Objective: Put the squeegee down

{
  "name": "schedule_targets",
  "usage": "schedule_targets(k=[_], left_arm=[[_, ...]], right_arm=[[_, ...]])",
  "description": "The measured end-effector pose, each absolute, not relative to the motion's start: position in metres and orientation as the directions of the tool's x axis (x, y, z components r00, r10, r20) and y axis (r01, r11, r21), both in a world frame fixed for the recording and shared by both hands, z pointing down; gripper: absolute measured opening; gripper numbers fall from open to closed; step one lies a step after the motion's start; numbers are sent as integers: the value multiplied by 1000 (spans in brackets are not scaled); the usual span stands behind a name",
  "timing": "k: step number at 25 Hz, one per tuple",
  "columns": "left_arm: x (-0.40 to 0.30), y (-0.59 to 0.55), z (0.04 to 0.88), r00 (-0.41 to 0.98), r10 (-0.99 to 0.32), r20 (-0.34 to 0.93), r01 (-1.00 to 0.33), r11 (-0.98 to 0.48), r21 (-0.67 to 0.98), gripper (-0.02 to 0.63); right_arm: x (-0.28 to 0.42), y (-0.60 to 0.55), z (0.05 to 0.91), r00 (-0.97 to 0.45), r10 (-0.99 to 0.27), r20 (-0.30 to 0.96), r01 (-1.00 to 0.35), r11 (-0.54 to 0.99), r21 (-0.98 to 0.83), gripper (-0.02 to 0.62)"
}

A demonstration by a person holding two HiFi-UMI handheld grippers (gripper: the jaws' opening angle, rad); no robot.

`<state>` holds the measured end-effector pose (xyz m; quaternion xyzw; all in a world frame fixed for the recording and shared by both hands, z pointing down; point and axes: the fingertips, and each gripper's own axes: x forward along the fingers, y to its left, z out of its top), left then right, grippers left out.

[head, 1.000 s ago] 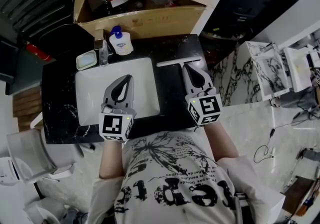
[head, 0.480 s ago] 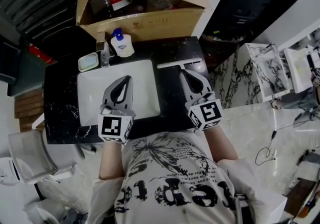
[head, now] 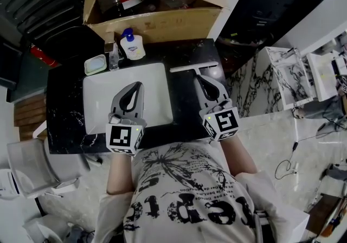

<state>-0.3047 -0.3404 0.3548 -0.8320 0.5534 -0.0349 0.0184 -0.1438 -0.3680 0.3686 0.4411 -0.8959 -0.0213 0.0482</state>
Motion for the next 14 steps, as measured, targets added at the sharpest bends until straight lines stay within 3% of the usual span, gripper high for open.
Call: schedule_targets(k=[14], left_arm=[[-301, -336, 361, 399, -916, 37, -913, -401, -77, 11]], right_arm=[[-145, -362, 370, -599, -799, 64, -793, 602, 96, -9]])
